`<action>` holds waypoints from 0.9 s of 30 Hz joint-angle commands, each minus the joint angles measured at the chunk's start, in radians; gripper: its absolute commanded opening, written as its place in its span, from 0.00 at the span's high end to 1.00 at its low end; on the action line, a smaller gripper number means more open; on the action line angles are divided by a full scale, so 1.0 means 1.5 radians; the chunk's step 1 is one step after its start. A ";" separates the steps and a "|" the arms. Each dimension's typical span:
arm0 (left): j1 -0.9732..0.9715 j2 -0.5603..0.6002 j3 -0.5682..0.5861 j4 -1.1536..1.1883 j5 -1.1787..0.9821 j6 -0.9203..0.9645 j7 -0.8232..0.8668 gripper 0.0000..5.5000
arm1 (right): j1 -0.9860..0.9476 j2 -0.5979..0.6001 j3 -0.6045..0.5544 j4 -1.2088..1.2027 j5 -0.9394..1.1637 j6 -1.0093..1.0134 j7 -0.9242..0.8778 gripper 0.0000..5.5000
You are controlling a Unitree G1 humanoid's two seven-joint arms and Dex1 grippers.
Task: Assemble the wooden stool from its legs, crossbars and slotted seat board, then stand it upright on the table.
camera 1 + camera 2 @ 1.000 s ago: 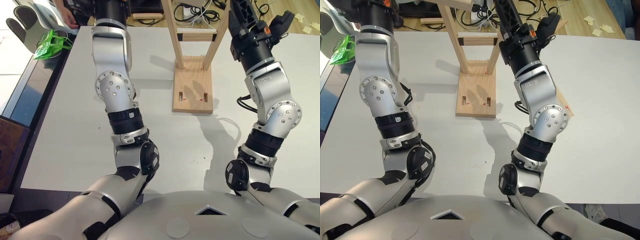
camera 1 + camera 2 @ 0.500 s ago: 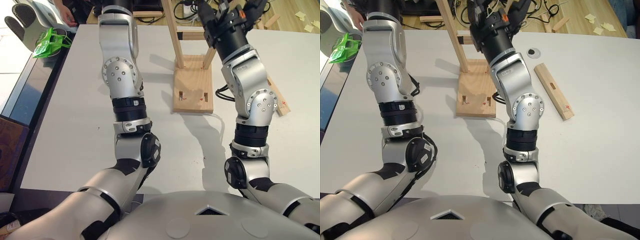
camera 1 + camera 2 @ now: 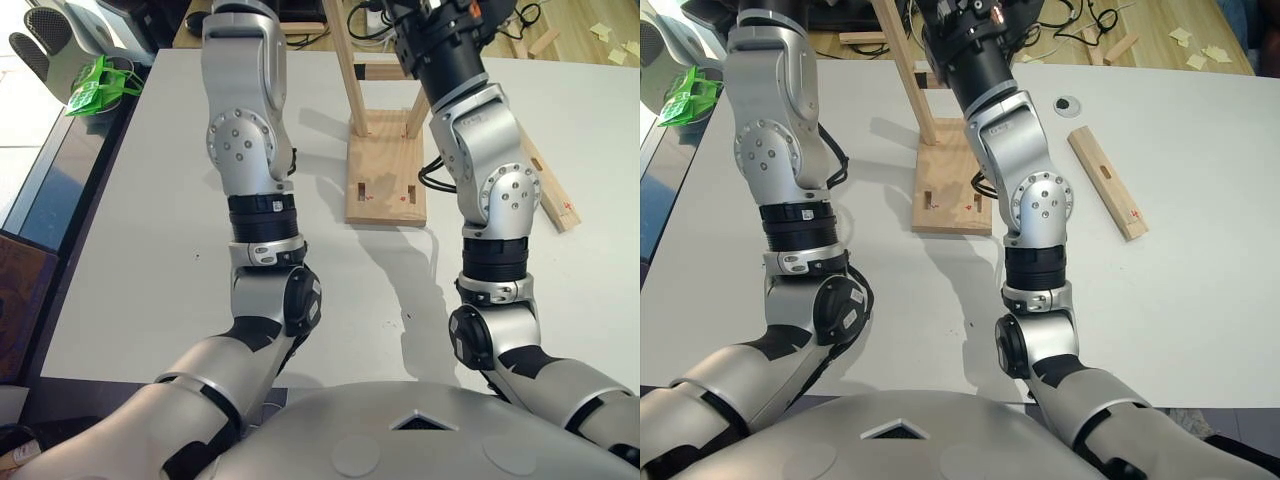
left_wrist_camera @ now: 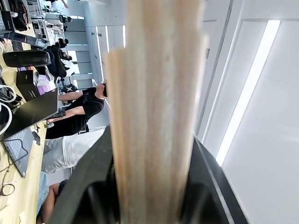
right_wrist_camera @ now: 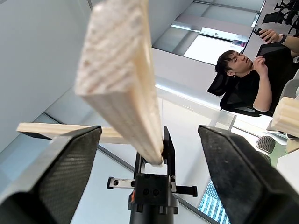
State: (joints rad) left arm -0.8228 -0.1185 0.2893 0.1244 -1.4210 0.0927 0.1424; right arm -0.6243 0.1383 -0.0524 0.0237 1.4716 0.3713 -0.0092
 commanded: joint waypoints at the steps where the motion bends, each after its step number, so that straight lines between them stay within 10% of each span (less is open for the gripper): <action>1: -0.053 -0.129 -0.026 -0.037 -0.020 -0.005 0.014 0.82 | -0.114 0.115 0.004 0.021 -0.005 -0.017 0.018 0.30; 10: -0.039 -0.130 -0.052 -0.052 -0.034 -0.010 0.024 0.82 | -0.137 0.112 0.005 0.043 -0.008 -0.033 0.026 0.30; 27: -0.037 -0.121 -0.068 -0.051 -0.049 -0.023 0.034 0.82 | -0.148 0.116 0.002 0.058 -0.037 -0.078 0.017 0.71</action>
State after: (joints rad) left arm -0.8209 -0.1199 0.2047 0.0739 -1.4934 0.0593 0.1878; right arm -0.7370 0.1288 -0.0356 0.0888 1.4653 0.3067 0.0434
